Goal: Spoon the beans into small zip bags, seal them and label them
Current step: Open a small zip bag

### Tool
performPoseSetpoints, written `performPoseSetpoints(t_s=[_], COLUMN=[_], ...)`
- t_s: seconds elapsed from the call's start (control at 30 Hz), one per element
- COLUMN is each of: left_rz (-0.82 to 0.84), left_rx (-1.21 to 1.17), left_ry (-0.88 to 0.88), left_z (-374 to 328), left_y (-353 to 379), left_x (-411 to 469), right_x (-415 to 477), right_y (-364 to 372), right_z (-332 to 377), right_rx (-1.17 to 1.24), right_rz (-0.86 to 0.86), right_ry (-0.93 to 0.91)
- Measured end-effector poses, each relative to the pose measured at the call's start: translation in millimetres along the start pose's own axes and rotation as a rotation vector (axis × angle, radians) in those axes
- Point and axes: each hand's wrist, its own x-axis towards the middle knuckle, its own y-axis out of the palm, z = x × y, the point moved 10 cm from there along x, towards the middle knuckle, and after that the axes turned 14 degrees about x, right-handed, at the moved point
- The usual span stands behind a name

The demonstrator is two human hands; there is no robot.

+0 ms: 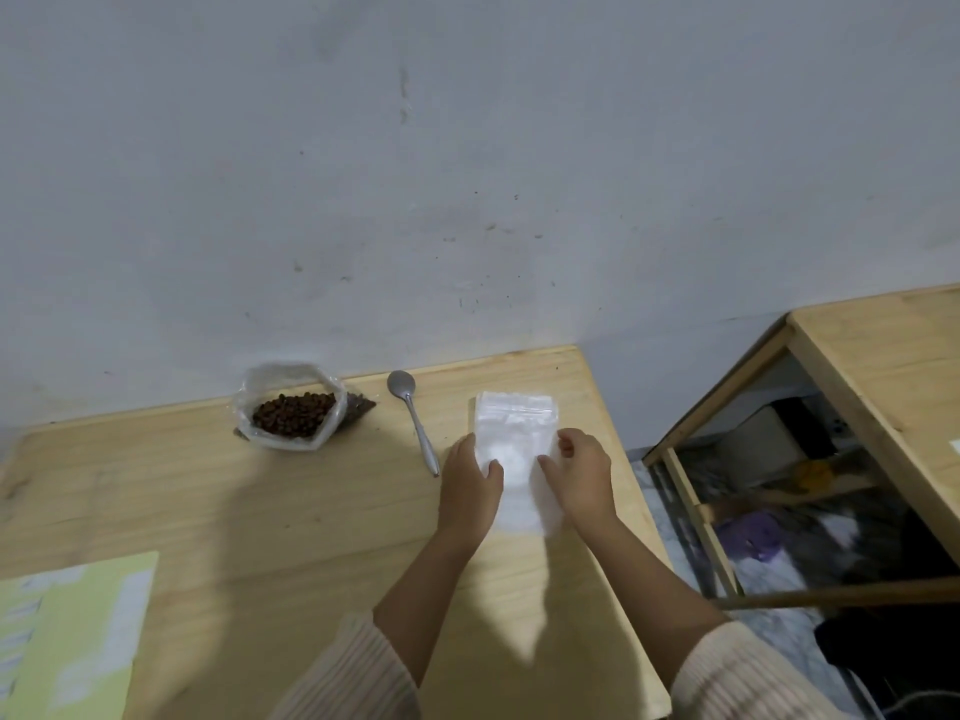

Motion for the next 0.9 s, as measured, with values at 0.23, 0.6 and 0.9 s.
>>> performPoseSetpoints(t_s=[0.23, 0.6, 0.9], left_rz=[-0.089, -0.031, 0.054], left_rx=[-0.253, -0.368, -0.401], left_ry=[0.005, 0.063, 0.115], left_z=[5.9, 1.5, -7.4], left_y=[-17.4, -27.8, -27.7], left_x=[1.2, 20.5, 34.0], right_x=[-5.0, -0.6, 25.2], right_y=[-7.3, -7.2, -20.8], right_z=[-0.3, -7.4, 28.5], right_rx=[0.253, 0.339, 0.372], right_rz=[-0.029, -0.015, 0.049], right_ry=[0.072, 0.094, 0.010])
